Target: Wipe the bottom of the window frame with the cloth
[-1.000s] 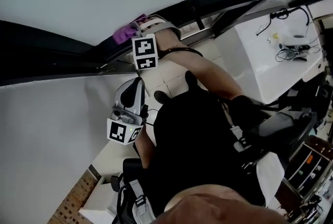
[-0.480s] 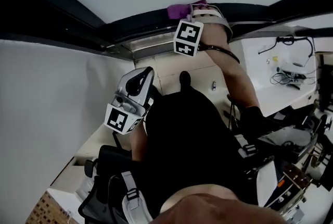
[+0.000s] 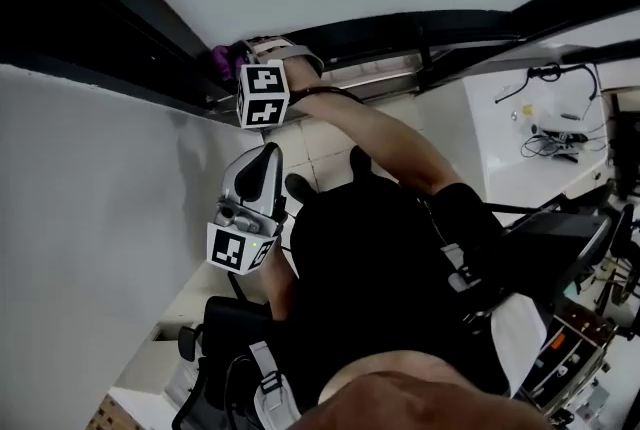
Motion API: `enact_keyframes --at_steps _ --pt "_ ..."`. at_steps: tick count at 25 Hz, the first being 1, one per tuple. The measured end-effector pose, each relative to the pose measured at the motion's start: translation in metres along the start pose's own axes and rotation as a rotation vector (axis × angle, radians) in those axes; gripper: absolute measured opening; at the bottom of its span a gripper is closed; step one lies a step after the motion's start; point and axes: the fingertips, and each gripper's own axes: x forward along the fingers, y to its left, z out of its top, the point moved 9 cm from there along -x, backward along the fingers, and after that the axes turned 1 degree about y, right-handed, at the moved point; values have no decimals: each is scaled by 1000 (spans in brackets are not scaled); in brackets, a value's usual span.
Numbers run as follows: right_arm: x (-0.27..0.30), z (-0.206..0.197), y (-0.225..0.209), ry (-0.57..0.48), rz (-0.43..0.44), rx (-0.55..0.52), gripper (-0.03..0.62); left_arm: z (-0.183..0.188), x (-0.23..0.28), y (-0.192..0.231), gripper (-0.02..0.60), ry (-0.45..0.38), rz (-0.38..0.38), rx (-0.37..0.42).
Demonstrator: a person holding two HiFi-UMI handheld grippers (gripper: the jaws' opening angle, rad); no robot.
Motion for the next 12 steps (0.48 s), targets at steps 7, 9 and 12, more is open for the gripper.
enact_keyframes --at_steps 7,9,12 --pt "-65 -118 -19 433 -117 -256 77 -15 40 -11 2 43 -110 -48" --pt "-86 -164 -28 623 -138 -341 78 -22 58 -21 2 60 -164 -62" --pt "-113 -203 -41 752 -160 -406 78 -32 86 -36 2 74 -249 -84"
